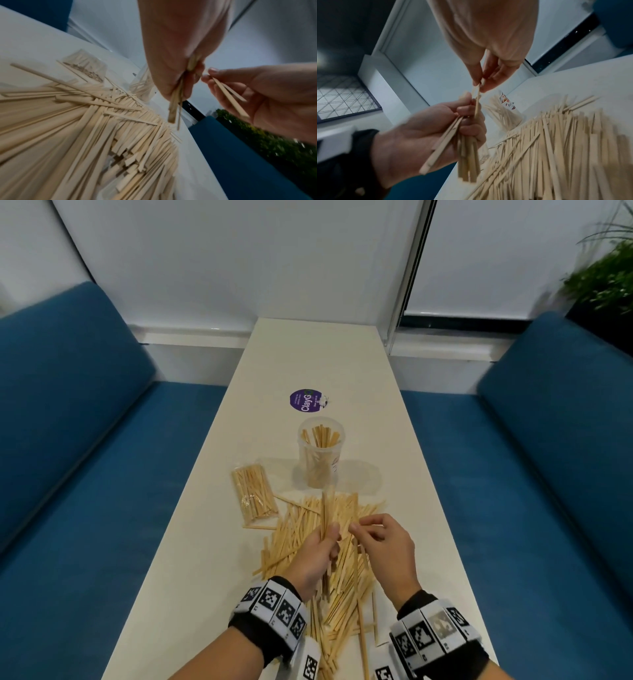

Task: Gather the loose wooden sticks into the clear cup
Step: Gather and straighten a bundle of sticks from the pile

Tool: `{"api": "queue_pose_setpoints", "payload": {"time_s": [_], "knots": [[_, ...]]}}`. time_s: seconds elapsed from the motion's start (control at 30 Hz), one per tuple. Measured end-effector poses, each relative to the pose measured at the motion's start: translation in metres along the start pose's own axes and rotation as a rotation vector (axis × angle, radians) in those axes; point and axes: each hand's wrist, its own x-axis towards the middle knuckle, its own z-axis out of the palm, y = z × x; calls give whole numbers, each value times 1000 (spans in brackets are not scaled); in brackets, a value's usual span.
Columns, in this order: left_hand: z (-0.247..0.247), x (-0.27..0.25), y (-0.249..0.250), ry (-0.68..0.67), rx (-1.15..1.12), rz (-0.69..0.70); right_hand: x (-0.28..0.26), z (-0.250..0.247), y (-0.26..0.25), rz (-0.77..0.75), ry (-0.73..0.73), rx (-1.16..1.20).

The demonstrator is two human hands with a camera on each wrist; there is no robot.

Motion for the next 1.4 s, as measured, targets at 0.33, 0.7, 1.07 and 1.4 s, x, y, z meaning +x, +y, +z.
{"api": "queue_pose_setpoints", "payload": {"time_s": [0.33, 0.7, 1.07, 1.4], "knots": [[-3, 6, -3, 72, 20, -94, -11, 6, 14, -66, -259, -209], [-71, -38, -24, 107, 203, -92, -40, -71, 78, 649, -433, -860], [-79, -47, -56, 207, 507, -225, -36, 12, 81, 472, -328, -734], [-60, -45, -48, 84, 702, -284, -20, 17, 89, 544, -162, -445]]}}
